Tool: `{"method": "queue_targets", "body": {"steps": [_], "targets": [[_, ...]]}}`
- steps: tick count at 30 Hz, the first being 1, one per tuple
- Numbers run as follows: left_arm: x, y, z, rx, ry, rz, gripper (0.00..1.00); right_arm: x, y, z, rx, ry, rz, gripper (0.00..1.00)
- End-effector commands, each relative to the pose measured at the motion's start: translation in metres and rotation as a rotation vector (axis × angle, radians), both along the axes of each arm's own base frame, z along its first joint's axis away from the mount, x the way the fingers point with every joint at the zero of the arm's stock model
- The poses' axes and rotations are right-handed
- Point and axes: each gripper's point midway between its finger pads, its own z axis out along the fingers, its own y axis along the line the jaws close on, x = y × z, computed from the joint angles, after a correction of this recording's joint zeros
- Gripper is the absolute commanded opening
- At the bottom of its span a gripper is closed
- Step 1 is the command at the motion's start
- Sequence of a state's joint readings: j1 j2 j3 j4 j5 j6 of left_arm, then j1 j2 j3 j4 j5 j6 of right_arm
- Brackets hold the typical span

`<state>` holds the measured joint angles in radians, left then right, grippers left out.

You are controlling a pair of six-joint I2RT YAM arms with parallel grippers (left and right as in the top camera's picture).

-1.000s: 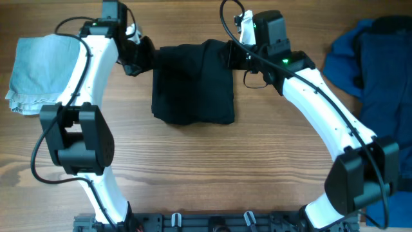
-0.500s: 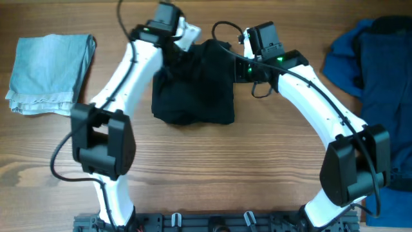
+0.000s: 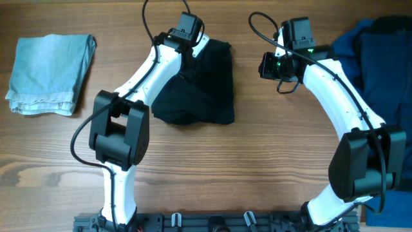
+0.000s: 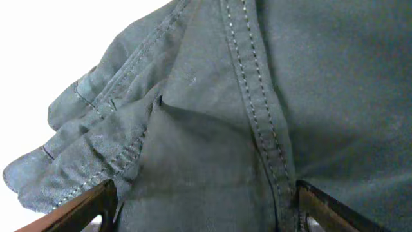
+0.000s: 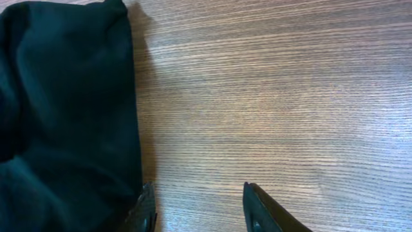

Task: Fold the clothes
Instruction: 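Release the folded bundle and raise both grippers, then grasp the folded black shorts bundle with both grippers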

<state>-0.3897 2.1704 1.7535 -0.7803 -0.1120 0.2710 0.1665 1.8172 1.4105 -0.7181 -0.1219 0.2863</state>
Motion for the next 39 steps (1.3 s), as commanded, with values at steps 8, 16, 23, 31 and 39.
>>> {"method": "queue_targets", "body": {"steps": [8,16,23,31,39], "targets": [[0.039,0.037,0.012,0.127,-0.161,0.112,0.09,0.003,-0.004,-0.004,-0.017,0.002,-0.012,0.44],[0.079,0.100,0.029,0.001,-0.297,0.447,0.83,0.005,-0.003,-0.002,-0.014,-0.009,-0.012,0.43],[0.060,0.050,0.112,-0.487,-0.228,0.467,0.11,-0.019,0.104,0.046,0.513,-0.058,0.418,0.05],[0.037,0.016,0.081,-0.685,0.031,0.350,0.04,-0.049,0.182,0.022,0.659,0.034,0.478,0.04],[0.047,0.055,0.005,-0.641,0.139,0.471,0.04,-0.064,0.231,-0.045,0.677,0.167,0.484,0.04]]}}
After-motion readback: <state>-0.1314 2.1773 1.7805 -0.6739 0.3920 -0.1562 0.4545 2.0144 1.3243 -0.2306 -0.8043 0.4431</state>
